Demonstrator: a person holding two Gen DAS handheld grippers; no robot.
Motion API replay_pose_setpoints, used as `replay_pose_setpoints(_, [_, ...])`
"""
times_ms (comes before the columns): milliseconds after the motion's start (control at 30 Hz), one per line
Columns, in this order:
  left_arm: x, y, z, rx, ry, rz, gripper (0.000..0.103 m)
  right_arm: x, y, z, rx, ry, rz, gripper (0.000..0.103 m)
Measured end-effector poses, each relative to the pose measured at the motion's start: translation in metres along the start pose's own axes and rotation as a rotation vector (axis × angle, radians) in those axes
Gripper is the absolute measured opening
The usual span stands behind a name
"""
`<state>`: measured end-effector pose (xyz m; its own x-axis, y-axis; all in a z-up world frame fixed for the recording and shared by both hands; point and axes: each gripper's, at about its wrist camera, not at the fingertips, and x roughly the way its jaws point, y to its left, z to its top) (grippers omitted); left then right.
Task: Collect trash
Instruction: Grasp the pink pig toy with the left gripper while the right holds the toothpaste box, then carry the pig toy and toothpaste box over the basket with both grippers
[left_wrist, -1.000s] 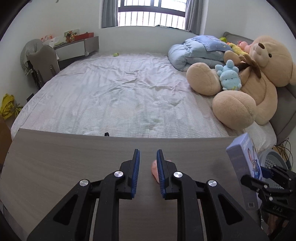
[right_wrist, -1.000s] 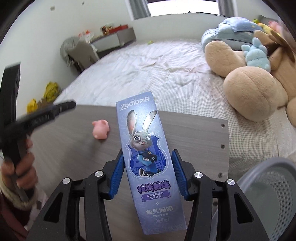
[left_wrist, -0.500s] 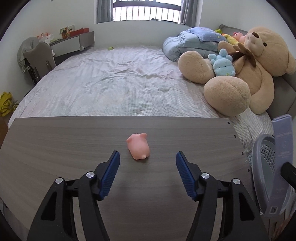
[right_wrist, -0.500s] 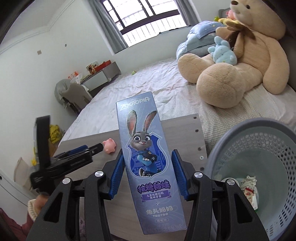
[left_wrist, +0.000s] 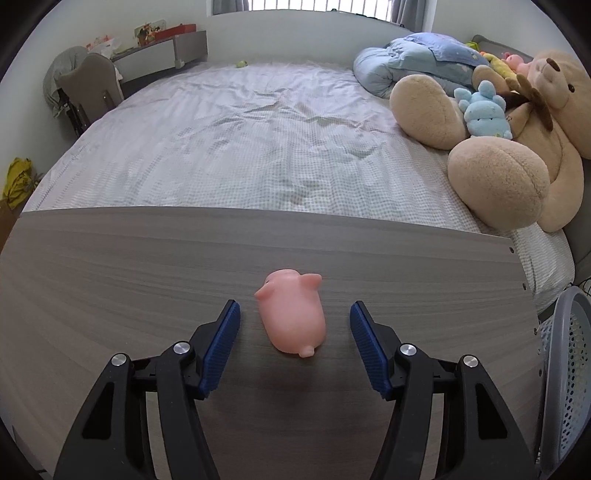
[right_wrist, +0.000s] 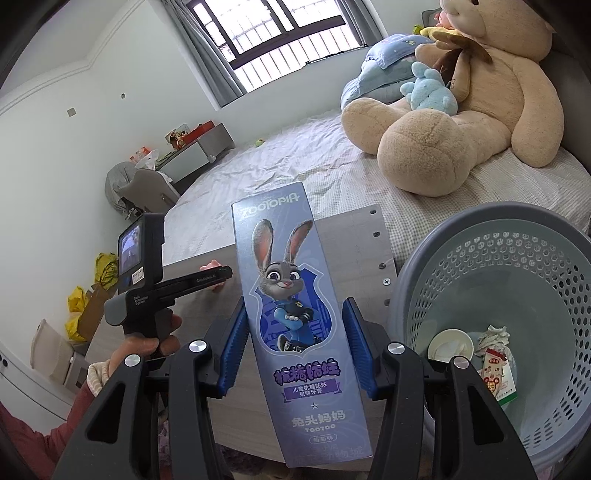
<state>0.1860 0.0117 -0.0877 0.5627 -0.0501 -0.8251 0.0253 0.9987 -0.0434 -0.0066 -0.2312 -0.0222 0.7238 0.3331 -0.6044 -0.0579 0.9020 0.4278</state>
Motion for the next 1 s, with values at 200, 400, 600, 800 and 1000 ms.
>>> replay_pose_setpoints(200, [-0.001,0.002,-0.002,-0.004,0.001,-0.015,0.034,-0.003,-0.001,0.0,0.002,-0.011,-0.003,0.049])
replay_pose_setpoints(400, [-0.027,0.001,-0.012,-0.002,-0.01,-0.046,0.033,-0.007,-0.007,-0.001,0.017,-0.016,-0.012,0.049])
replay_pose_setpoints(600, [-0.074,-0.035,-0.023,0.081,-0.078,-0.096,0.033,-0.029,-0.027,-0.003,0.05,-0.052,-0.054,0.049])
replay_pose_setpoints(800, [-0.116,-0.099,-0.035,0.196,-0.126,-0.227,0.033,-0.067,-0.064,-0.007,0.106,-0.106,-0.155,0.049])
replay_pose_setpoints(1000, [-0.135,-0.172,-0.05,0.329,-0.133,-0.342,0.034,-0.104,-0.097,-0.012,0.131,-0.144,-0.321,0.049])
